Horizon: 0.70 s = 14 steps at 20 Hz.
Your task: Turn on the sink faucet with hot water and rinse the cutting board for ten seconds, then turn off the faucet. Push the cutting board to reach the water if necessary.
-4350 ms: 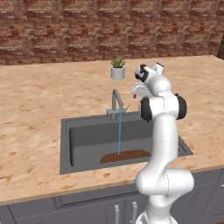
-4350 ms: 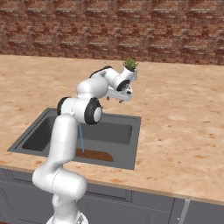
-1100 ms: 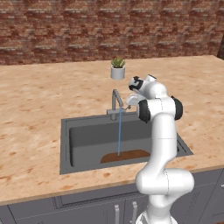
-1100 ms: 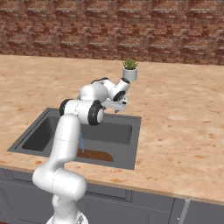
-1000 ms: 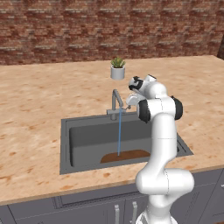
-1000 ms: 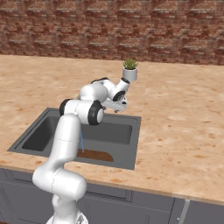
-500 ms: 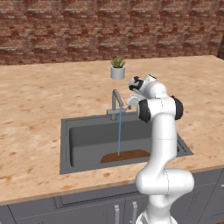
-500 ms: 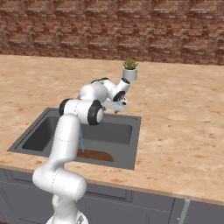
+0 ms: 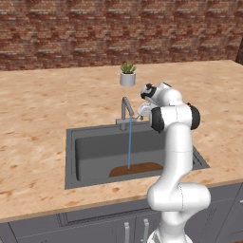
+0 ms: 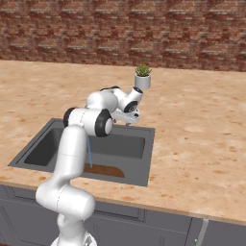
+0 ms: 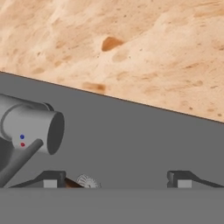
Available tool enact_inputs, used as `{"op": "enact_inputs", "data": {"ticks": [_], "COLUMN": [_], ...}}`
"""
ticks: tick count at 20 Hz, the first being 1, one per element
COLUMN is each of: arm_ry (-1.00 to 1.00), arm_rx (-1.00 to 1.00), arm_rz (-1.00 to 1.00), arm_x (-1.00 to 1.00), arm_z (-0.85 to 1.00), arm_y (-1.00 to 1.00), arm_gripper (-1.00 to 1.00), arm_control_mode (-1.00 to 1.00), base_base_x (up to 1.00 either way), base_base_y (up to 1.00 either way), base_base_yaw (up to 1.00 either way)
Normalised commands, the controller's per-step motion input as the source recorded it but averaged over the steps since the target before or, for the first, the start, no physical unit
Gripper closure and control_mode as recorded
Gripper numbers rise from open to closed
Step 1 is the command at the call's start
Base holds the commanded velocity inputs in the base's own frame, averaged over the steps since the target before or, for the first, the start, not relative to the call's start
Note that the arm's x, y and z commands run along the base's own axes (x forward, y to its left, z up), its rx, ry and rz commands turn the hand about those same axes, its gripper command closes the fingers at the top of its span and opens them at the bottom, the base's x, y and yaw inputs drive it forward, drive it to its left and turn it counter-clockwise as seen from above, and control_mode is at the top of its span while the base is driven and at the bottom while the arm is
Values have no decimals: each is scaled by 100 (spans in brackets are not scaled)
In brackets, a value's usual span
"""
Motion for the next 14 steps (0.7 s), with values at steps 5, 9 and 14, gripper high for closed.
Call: {"op": "enact_inputs", "data": {"ticks": [5, 9, 14], "arm_ry": [0, 0, 0], "arm_rx": [0, 0, -2], "arm_rz": [0, 0, 0], "arm_x": [0, 0, 0], "arm_z": [0, 0, 0], "arm_y": [21, 41, 61], "arm_gripper": [-100, -100, -100], "arm_control_mode": [-100, -100, -100], "base_base_x": [0, 0, 0], "base_base_y": [0, 0, 0], "base_base_yaw": [0, 0, 0]}}
